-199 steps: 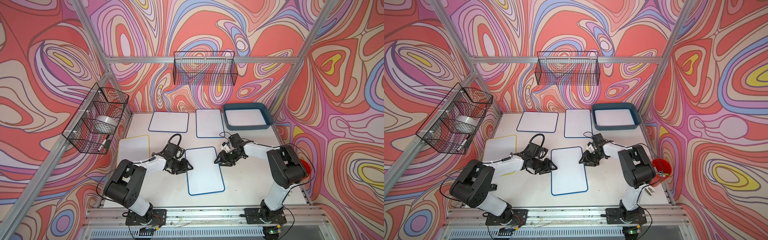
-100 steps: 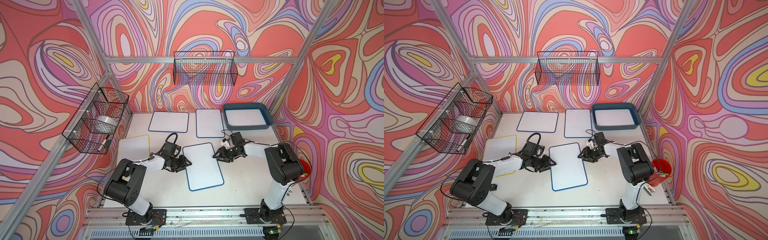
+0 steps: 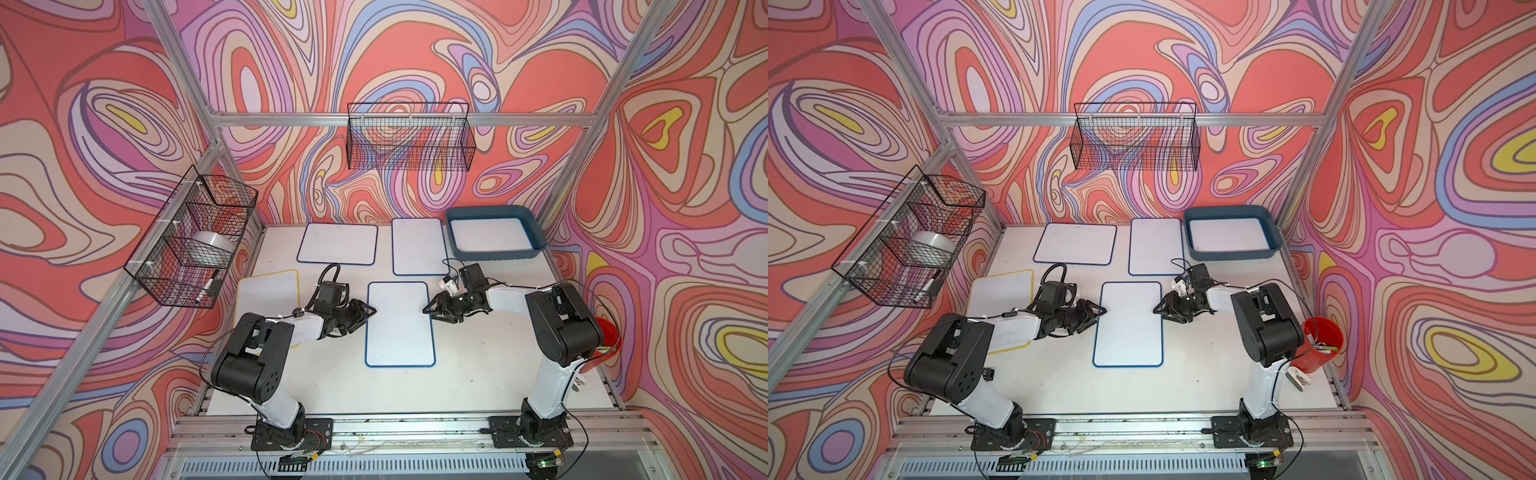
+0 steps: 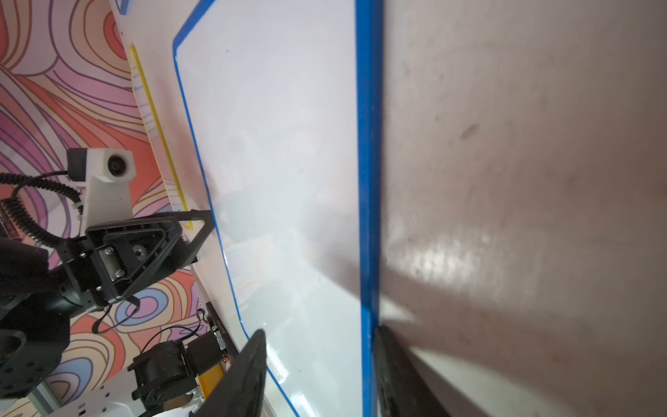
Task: Put the whiteboard into the storage box
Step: Pick up the whiteboard at the center of the board.
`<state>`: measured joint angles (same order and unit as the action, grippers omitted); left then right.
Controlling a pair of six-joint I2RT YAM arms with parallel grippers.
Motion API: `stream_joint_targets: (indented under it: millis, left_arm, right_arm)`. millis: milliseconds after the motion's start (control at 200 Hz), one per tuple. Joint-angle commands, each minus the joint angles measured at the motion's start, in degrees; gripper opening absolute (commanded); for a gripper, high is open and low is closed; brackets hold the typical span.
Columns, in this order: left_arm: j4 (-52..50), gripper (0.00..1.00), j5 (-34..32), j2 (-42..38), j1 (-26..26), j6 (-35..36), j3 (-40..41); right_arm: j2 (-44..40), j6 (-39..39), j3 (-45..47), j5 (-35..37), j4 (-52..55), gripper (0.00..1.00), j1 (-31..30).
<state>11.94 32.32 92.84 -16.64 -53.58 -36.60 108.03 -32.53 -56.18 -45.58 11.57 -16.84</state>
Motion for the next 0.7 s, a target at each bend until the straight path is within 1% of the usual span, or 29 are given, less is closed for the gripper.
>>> stream_joint_targets:
  millis: [0,135,301,406,561,696]
  left_arm:
    - [6.20,0.50,11.16,-1.67,-2.60,-0.60,-2.33]
    - [4.76,0.50,11.01,-3.26,-2.60,0.64,-2.33]
    - [4.37,0.50,14.53,-3.69,-3.28,2.74,-4.06]
    - [3.00,0.50,15.62,-4.70,-3.37,3.80,-4.90]
    - [-0.03,0.50,14.82,-6.97,-3.39,5.24,-6.32]
    - [1.33,0.50,15.40,-7.77,-3.32,5.03,-6.99]
  right_arm:
    - [4.02,-1.36,0.94,-6.25,-1.07,0.50,-4.34]
    - [5.02,-1.61,-0.49,-6.50,-1.29,0.50,-4.28]
    - [7.65,-1.31,-1.86,-7.48,-1.80,0.50,-4.29]
    - [8.25,-1.46,-2.01,-7.64,-2.06,0.50,-4.30]
    - [8.93,-1.91,-2.32,-7.73,-2.28,0.50,-4.34]
    - [10.68,-1.06,-2.83,-7.95,-2.08,0.50,-4.34]
